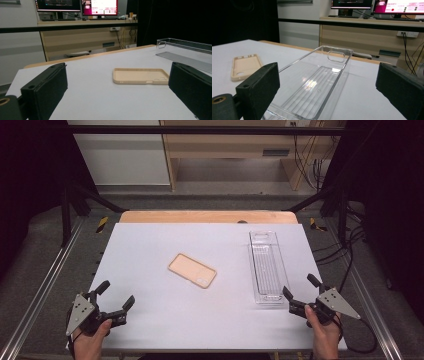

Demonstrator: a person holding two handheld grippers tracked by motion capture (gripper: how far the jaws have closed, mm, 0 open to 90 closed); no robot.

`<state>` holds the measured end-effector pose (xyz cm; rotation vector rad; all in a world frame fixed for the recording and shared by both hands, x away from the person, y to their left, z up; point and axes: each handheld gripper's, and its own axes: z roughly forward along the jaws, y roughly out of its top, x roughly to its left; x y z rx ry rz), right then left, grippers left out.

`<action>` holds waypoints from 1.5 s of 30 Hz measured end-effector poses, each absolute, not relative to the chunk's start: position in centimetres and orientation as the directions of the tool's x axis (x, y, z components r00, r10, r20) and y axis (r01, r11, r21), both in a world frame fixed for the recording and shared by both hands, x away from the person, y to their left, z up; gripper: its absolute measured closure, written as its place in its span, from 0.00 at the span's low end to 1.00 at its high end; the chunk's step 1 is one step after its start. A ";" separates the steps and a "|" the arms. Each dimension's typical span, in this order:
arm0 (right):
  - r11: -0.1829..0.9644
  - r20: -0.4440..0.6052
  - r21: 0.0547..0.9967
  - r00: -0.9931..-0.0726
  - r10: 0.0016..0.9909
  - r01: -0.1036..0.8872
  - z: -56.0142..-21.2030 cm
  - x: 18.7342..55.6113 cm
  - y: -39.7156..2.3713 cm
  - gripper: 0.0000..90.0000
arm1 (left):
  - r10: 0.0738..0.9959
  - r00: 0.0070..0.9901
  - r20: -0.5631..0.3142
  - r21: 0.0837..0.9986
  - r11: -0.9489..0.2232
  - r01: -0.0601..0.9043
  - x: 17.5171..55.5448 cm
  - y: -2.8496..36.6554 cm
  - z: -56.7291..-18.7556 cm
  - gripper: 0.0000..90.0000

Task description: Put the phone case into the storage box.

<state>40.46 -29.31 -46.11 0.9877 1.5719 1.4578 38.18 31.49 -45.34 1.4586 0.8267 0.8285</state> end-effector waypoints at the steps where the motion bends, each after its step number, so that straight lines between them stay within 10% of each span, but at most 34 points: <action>1: 0.036 -0.013 0.998 -0.406 0.914 0.047 -46.1 40.4 -29.4 0.05 | 0.870 0.492 0.022 0.999 -0.039 0.024 38.2 31.5 -45.3 0.02; 26: 0.135 -0.098 0.986 -0.316 0.944 0.096 -38.1 40.4 -25.4 0.04 | 0.872 0.489 0.031 0.996 -0.065 0.053 38.3 30.9 -45.4 0.02; 45: 0.167 -0.087 0.965 -0.352 0.932 0.201 -31.4 47.1 -17.6 0.06 | 0.871 0.491 0.039 0.996 -0.074 0.052 38.5 30.9 -45.1 0.02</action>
